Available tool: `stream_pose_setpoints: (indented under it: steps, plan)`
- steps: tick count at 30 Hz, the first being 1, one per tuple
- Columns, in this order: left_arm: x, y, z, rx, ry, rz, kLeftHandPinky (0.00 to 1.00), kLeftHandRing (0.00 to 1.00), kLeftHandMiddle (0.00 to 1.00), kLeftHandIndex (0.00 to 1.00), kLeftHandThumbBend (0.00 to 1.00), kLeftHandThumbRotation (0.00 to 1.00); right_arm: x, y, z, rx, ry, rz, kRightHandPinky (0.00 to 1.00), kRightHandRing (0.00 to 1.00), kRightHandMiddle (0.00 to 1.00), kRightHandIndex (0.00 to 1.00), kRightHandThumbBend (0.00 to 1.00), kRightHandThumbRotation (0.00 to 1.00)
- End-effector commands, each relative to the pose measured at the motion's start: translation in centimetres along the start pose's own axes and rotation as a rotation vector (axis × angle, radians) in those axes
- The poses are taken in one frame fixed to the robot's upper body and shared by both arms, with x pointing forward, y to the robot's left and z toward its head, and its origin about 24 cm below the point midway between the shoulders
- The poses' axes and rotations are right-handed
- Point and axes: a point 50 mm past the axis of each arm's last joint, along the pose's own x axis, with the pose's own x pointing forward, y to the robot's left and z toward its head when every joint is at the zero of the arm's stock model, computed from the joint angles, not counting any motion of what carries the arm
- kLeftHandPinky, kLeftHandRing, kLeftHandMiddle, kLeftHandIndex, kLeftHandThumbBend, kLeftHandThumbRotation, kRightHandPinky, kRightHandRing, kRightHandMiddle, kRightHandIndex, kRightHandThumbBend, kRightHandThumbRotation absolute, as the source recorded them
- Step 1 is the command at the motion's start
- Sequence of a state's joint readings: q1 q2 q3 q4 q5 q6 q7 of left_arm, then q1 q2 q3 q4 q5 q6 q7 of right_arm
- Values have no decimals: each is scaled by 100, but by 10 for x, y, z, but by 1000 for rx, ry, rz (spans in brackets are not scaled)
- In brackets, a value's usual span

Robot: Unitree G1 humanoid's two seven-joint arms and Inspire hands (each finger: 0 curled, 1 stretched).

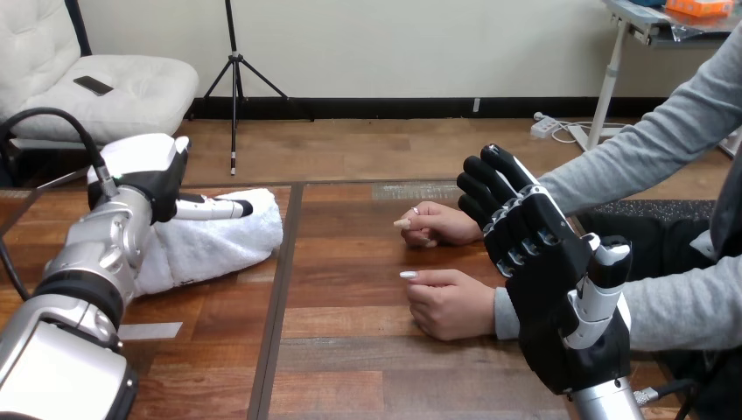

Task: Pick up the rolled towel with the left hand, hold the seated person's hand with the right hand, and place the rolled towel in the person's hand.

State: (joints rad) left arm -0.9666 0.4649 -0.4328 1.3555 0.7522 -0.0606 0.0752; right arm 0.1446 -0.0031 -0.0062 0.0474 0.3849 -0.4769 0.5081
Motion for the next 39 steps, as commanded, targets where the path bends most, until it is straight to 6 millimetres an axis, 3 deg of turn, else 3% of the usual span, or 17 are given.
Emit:
stream_pose_setpoints:
  steps: [1, 39]
  plan:
    - [4, 25, 14, 32, -29, 48, 99, 100, 100, 100, 89, 81, 16, 3, 14, -25, -102, 34, 95, 92, 90, 89, 98, 100]
    - [3, 6, 22, 32, -30, -34, 100, 100, 100, 100, 96, 89, 15, 2, 16, -43, -104, 33, 93, 93, 90, 88, 98, 100]
